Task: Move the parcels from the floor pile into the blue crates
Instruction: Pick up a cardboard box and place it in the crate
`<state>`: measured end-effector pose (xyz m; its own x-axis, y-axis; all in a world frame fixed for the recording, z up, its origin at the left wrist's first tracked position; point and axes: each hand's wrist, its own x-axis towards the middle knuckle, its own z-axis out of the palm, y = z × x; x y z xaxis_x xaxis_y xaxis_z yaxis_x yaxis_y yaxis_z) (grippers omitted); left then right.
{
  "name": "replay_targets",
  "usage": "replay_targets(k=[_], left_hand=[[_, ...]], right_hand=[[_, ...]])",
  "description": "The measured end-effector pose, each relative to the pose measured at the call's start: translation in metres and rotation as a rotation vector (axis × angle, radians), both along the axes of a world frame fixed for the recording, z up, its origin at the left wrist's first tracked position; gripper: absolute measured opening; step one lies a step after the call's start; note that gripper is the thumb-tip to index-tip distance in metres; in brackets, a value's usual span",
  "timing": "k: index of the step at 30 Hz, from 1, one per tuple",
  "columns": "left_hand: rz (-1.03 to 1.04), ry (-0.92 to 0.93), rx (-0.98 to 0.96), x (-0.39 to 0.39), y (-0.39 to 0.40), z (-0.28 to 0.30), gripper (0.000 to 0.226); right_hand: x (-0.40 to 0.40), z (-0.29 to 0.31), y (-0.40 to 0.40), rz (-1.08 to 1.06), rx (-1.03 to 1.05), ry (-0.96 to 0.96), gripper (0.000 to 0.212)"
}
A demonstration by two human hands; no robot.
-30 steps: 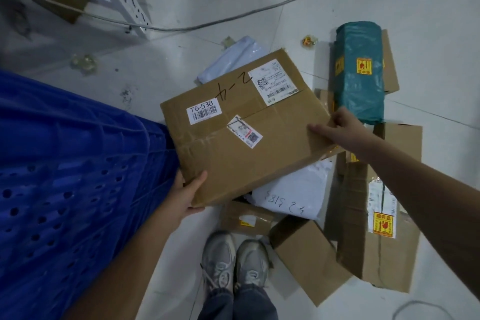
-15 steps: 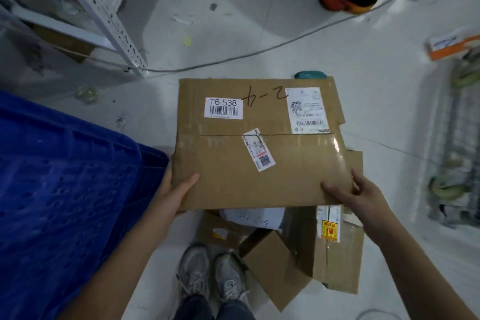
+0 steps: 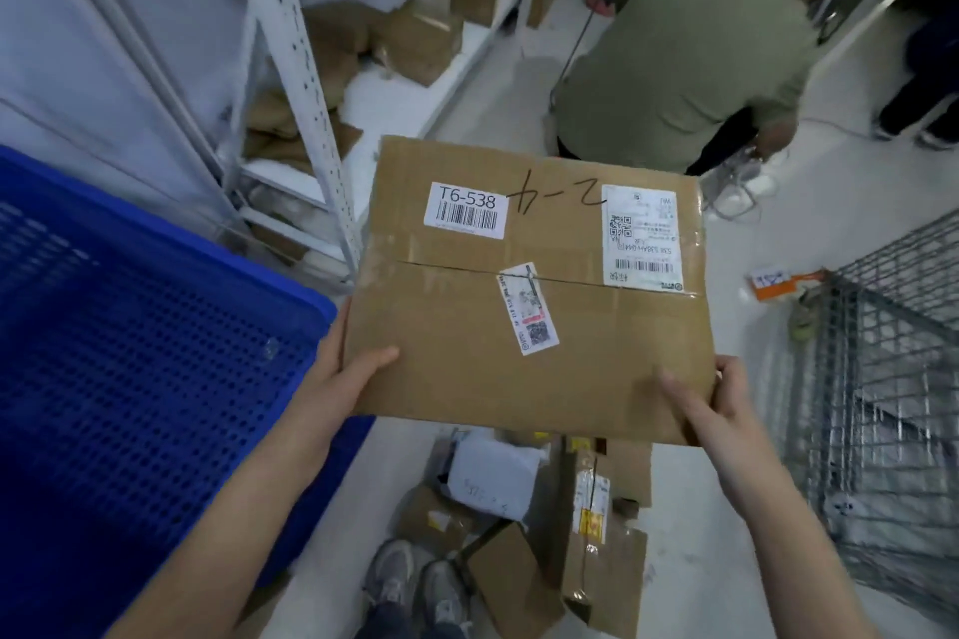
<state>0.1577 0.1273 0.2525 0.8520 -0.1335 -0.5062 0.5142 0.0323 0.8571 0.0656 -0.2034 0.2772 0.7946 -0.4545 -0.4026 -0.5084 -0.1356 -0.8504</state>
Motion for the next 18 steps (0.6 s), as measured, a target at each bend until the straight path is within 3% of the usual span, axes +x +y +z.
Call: replay_targets(k=[4, 8, 14, 18], left_hand=[[0.112, -0.075, 0.026, -0.022, 0.042, 0.076, 0.065], [0.251, -0.127, 0.028, -0.072, 0.102, 0.119, 0.049], [0.539, -0.032, 0.095, -0.186, 0.192, 0.121, 0.056], [0.647, 0.036, 0.083, -0.255, 0.250, 0.110, 0.076]], right_hand=[[0.009, 0.073, 0.039, 0.112, -0.090, -0.106, 0.071], [0.005, 0.102, 0.097, 0.229, -0.081, -0.096, 0.069], [-0.005, 0.098, 0.199, 0.543, -0.088, -0.030, 0.068], [-0.012, 0.086, 0.265, 0.825, -0.063, -0.001, 0.057]])
